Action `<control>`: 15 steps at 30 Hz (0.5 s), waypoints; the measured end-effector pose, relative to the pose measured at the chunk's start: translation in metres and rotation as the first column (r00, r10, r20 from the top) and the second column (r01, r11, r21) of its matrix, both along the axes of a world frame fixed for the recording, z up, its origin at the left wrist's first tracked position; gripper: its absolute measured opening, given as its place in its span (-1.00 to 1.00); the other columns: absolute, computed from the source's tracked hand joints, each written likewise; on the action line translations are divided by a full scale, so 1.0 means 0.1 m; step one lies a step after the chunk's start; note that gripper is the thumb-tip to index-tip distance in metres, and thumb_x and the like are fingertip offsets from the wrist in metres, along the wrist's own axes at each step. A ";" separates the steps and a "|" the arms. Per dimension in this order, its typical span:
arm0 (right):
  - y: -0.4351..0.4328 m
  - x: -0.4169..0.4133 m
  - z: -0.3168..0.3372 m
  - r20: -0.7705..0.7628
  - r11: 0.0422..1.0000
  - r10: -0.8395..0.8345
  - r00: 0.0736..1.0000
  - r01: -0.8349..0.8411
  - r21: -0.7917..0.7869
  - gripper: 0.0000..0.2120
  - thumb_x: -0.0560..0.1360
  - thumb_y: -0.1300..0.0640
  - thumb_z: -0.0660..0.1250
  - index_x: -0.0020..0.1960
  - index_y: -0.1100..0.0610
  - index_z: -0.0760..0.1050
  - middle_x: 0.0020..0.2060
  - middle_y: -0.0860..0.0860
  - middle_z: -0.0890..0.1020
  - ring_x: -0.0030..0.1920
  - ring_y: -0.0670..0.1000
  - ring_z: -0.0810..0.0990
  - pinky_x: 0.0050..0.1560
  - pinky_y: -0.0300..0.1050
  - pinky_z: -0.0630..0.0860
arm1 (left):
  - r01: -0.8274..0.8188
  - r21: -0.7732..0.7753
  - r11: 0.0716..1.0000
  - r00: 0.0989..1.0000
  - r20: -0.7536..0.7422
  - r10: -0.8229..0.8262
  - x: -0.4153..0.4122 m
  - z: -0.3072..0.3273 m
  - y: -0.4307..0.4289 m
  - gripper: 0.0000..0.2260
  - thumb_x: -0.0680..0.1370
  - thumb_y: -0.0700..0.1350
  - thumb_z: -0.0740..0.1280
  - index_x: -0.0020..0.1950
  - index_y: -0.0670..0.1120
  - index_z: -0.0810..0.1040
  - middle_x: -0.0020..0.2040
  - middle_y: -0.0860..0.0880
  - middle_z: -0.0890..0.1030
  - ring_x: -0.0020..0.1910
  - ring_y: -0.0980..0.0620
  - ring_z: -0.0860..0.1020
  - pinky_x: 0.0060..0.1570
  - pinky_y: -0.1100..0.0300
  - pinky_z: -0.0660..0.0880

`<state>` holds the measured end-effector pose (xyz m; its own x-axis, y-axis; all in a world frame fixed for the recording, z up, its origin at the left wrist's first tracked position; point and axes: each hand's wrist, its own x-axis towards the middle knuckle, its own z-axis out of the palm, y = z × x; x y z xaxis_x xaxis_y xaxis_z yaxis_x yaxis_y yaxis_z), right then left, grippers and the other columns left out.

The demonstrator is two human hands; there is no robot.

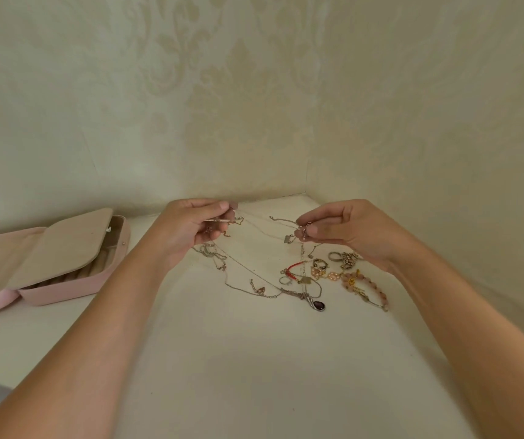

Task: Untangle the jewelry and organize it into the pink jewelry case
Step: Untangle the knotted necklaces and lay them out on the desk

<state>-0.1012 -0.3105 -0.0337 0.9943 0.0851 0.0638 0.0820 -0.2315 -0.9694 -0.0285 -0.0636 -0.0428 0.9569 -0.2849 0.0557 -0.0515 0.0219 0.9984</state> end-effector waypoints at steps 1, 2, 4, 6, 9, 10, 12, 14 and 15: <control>0.00 0.00 0.01 0.020 1.000 -0.013 1.000 0.014 -0.015 -0.85 0.46 0.32 0.39 0.00 0.18 0.63 -0.12 0.09 0.72 -0.02 0.02 0.69 0.17 -0.10 0.54 | 0.014 -0.030 0.999 1.000 0.003 -0.014 0.00 0.00 0.00 -0.87 0.55 -0.19 0.33 0.01 -0.15 0.66 -0.19 0.00 0.67 -0.31 0.14 0.60 -0.29 0.36 0.54; -0.01 0.00 0.01 0.032 0.999 -0.023 0.999 0.024 -0.022 -0.85 0.45 0.31 0.40 0.00 0.17 0.63 -0.11 0.08 0.72 -0.01 0.02 0.69 0.21 -0.04 0.50 | 0.034 -0.067 0.997 0.999 0.003 -0.034 0.01 0.01 0.00 -0.86 0.55 -0.19 0.32 0.02 -0.15 0.66 -0.16 0.00 0.67 -0.27 0.13 0.61 -0.24 0.34 0.56; -0.02 0.01 0.01 0.044 0.999 -0.031 0.999 0.032 -0.011 -0.86 0.46 0.30 0.39 0.00 0.18 0.63 -0.10 0.08 0.72 -0.01 0.02 0.69 0.23 0.02 0.47 | 0.069 -0.149 0.987 0.997 -0.013 -0.071 0.01 0.02 0.00 -0.86 0.54 -0.18 0.31 0.00 -0.15 0.65 -0.17 0.01 0.67 -0.23 0.12 0.62 -0.20 0.31 0.58; -0.01 0.01 0.00 0.050 0.999 -0.022 0.999 0.020 0.035 -0.88 0.49 0.33 0.35 -0.01 0.19 0.61 -0.10 0.10 0.72 -0.03 0.02 0.69 0.13 -0.06 0.52 | 0.096 -0.229 0.969 0.992 -0.052 -0.111 0.01 0.04 -0.01 -0.88 0.46 -0.14 0.35 -0.13 -0.12 0.68 -0.20 0.01 0.64 -0.25 0.11 0.62 -0.21 0.30 0.58; 0.02 0.02 -0.01 0.040 0.987 -0.013 0.999 0.006 0.159 -0.88 0.54 0.36 0.26 -0.02 0.22 0.55 -0.14 0.12 0.71 -0.06 0.03 0.69 -0.03 -0.22 0.57 | 0.084 -0.299 0.950 0.980 -0.145 -0.133 0.01 0.05 -0.03 -0.90 0.38 -0.08 0.38 -0.29 -0.09 0.64 -0.28 0.00 0.60 -0.41 0.15 0.54 -0.43 0.35 0.52; 0.02 0.02 0.00 0.036 0.977 -0.011 0.999 0.003 0.215 -0.87 0.55 0.37 0.23 -0.03 0.23 0.53 -0.17 0.12 0.69 -0.06 0.05 0.68 -0.03 -0.19 0.59 | 0.070 -0.270 0.960 0.979 -0.167 -0.118 0.02 0.05 -0.03 -0.89 0.38 -0.07 0.38 -0.27 -0.10 0.60 -0.30 0.01 0.58 -0.48 0.18 0.46 -0.53 0.39 0.42; 0.02 0.04 0.02 0.027 0.932 0.002 1.000 -0.011 0.362 -0.84 0.55 0.40 0.18 -0.05 0.23 0.50 -0.24 0.10 0.64 -0.13 0.09 0.67 -0.03 -0.12 0.61 | 0.073 -0.180 0.981 0.975 -0.194 -0.109 0.02 0.04 -0.03 -0.90 0.42 -0.08 0.36 -0.23 -0.09 0.51 -0.33 0.03 0.57 -0.56 0.22 0.30 -0.63 0.43 0.21; 0.01 0.05 0.04 0.006 0.842 0.025 1.000 -0.024 0.539 -0.85 0.51 0.40 0.17 -0.07 0.23 0.47 -0.29 0.10 0.56 -0.31 0.02 0.57 -0.18 -0.13 0.60 | 0.094 -0.117 0.989 0.969 -0.219 -0.118 0.01 0.02 -0.04 -0.88 0.43 -0.07 0.36 -0.24 -0.06 0.47 -0.32 0.02 0.61 -0.57 0.22 0.24 -0.64 0.44 0.15; 0.00 0.05 0.05 -0.002 0.801 0.034 0.999 -0.026 0.598 -0.87 0.47 0.38 0.19 -0.08 0.21 0.45 -0.30 0.09 0.52 -0.39 -0.03 0.48 -0.31 -0.20 0.54 | 0.096 -0.089 0.991 0.968 -0.224 -0.114 0.01 0.01 -0.04 -0.85 0.40 -0.05 0.38 -0.28 -0.06 0.46 -0.29 0.00 0.64 -0.56 0.21 0.25 -0.63 0.44 0.16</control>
<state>-0.0964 -0.3105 -0.0287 0.9930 0.0635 0.0999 0.0667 0.3966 -0.9156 -0.0274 -0.0674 -0.0415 0.9116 -0.3882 -0.1351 0.1844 0.0926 0.9785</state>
